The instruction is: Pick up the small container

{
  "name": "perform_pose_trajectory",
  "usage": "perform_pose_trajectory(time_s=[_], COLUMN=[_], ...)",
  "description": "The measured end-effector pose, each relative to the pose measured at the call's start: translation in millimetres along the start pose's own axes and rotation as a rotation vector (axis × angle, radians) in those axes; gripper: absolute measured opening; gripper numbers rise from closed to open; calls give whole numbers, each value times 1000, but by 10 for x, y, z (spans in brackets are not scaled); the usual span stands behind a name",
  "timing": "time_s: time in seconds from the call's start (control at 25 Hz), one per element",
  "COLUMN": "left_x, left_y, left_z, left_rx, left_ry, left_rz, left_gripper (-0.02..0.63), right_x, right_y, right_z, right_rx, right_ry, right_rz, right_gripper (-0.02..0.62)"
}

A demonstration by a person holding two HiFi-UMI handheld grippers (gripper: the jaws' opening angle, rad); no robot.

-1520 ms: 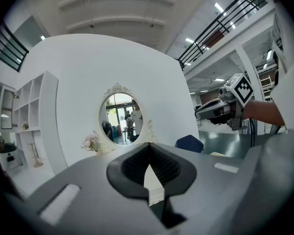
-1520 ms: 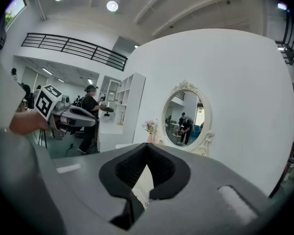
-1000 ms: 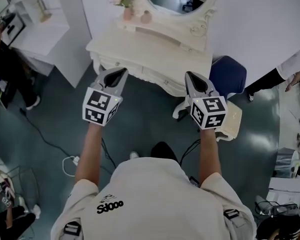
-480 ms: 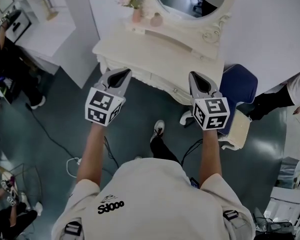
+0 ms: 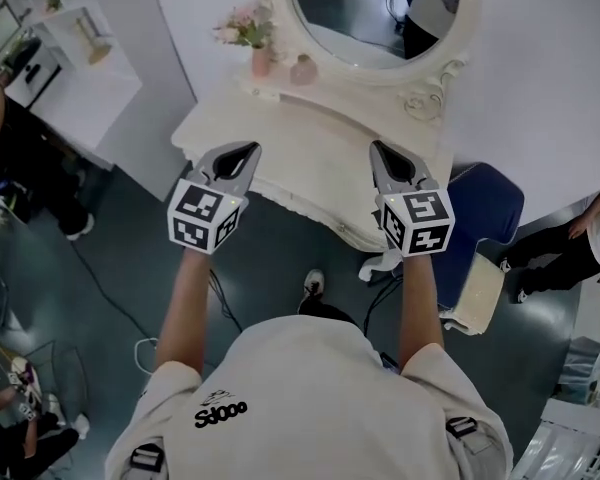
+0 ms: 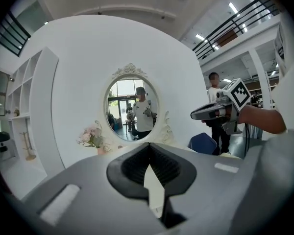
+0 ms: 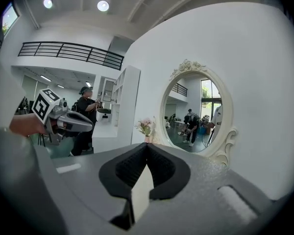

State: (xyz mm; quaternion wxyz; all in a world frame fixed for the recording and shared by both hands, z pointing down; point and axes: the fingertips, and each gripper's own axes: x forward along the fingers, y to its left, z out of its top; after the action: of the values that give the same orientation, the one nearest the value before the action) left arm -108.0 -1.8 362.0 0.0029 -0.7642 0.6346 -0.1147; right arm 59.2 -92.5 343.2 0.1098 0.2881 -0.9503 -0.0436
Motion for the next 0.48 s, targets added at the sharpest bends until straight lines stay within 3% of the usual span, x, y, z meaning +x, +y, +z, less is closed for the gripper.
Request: perform_pose_trajectory(time_s=[0.48], left_x=[1142], left_y=[340], left_z=[215], left_rx=[-14], left_ry=[29], left_rz=[32], left_gripper=[20], right_x=[783], right_y=[-798], right_z=[67], right_rx=[10], right_ry=[20], right_rz=[68], right_gripper=[2])
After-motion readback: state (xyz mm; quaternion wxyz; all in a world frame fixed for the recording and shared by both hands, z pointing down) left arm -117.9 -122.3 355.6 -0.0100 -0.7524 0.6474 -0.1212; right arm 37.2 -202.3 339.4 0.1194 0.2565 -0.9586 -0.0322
